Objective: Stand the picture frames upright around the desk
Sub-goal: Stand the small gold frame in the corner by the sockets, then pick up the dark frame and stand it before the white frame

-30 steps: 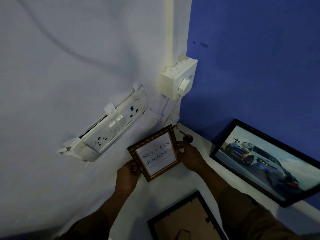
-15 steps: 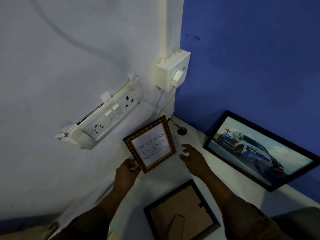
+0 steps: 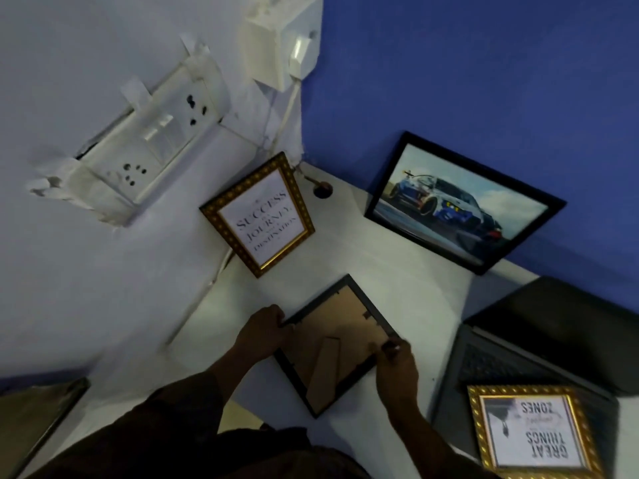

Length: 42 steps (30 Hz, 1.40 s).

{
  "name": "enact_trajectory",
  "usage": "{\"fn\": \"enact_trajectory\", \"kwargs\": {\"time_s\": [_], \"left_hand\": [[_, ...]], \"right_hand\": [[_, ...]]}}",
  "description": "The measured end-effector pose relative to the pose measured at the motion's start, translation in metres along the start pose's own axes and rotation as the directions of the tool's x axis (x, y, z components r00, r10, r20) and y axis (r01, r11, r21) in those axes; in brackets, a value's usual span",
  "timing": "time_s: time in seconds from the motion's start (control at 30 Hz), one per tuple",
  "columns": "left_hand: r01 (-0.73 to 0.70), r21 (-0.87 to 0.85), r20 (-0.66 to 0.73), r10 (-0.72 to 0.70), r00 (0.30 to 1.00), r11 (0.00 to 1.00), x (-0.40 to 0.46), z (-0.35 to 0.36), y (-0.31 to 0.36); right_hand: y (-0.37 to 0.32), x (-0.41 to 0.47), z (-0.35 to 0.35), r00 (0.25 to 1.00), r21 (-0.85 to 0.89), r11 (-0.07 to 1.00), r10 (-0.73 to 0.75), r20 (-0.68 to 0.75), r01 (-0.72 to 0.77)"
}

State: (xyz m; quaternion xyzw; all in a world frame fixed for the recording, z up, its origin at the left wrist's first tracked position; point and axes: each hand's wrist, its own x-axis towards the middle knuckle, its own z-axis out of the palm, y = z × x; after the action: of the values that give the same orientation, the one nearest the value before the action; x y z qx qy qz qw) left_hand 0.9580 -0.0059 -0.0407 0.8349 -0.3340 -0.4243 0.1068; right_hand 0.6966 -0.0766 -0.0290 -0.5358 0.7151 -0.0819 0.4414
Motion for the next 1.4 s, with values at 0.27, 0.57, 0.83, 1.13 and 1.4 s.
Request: {"fn": "enact_trajectory", "kwargs": {"time_s": [0.27, 0.57, 0.83, 1.13, 1.4], "left_hand": [[-0.038, 0.086, -0.051, 0.043, 0.998, 0.996, 0.003, 0.003, 0.006], [-0.040, -0.278, 0.088, 0.067, 0.994, 0.960, 0.002, -0.026, -0.003], [-0.288, -0.438, -0.030, 0.307, 0.951, 0.852, -0.034, -0.040, 0.052], [-0.682, 0.174, -0.213, 0.703, 0.678, 0.710, -0.097, -0.006, 0.117], [-0.626, 0.700, -0.189, 0.934, 0.302, 0.344, -0.159, 0.068, 0.146]], "right_hand": [[0.041, -0.032, 0.048, 0.883, 0.388, 0.806, 0.331, 0.331, -0.448], [-0.001, -0.020, 0.015, 0.905, 0.494, 0.762, 0.306, 0.296, -0.419], [-0.018, 0.007, -0.025, 0.919, 0.440, 0.835, 0.181, 0.349, -0.332], [-0.081, -0.021, -0.089, 0.924, 0.585, 0.806, -0.157, 0.349, -0.085], [-0.039, -0.043, -0.138, 0.917, 0.606, 0.793, -0.289, 0.274, 0.069]]}}
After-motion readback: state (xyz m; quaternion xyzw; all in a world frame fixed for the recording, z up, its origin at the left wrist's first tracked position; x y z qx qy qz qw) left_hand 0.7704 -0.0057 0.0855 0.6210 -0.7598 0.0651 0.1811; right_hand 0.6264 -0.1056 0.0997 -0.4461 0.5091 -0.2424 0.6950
